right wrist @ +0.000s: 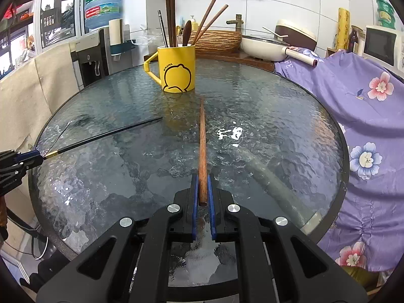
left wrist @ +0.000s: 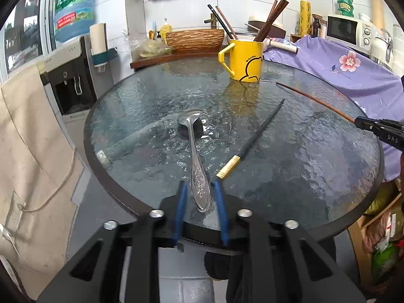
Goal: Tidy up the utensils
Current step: 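Lift the silver spoon and brown chopstick off the glass table, then carry the spoon with the left gripper while the right gripper carries the brown chopstick toward the mug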
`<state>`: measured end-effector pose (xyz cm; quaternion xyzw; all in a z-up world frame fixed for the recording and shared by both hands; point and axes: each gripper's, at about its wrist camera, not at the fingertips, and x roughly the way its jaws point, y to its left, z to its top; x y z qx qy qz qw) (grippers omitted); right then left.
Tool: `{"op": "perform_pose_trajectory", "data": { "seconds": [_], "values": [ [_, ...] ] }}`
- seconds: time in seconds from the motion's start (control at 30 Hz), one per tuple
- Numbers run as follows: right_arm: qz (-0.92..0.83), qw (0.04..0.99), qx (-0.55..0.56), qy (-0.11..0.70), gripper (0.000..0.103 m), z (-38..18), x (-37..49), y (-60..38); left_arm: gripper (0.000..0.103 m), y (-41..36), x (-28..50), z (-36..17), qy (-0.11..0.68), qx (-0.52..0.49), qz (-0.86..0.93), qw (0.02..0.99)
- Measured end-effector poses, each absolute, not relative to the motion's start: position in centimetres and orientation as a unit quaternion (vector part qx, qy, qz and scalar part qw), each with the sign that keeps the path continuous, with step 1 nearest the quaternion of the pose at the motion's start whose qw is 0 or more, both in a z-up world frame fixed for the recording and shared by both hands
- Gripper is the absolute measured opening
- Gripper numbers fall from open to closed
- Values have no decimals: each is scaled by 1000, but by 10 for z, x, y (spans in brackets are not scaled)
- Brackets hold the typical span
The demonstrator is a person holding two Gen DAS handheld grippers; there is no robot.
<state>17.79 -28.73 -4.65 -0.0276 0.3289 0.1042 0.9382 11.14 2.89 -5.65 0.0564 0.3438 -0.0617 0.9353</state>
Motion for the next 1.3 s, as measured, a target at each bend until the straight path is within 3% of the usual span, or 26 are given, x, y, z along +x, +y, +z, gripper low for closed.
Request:
{"op": "perform_pose_trajectory", "data": {
  "seconds": [0.33, 0.6, 0.9, 1.3],
  "values": [
    [105, 941, -29, 320, 8, -40, 175, -286, 14, 31, 107, -52, 334, 45, -60, 940],
    [103, 947, -19, 304, 8, -27, 170, -291, 14, 38, 103, -17, 284, 46, -57, 956],
    [101, 963, -20, 247, 8, 14, 164, -296, 14, 42, 114, 28, 211, 30, -60, 975],
    [106, 971, -21, 211, 8, 51, 182, -296, 13, 39, 143, 45, 187, 20, -80, 979]
  ]
}}
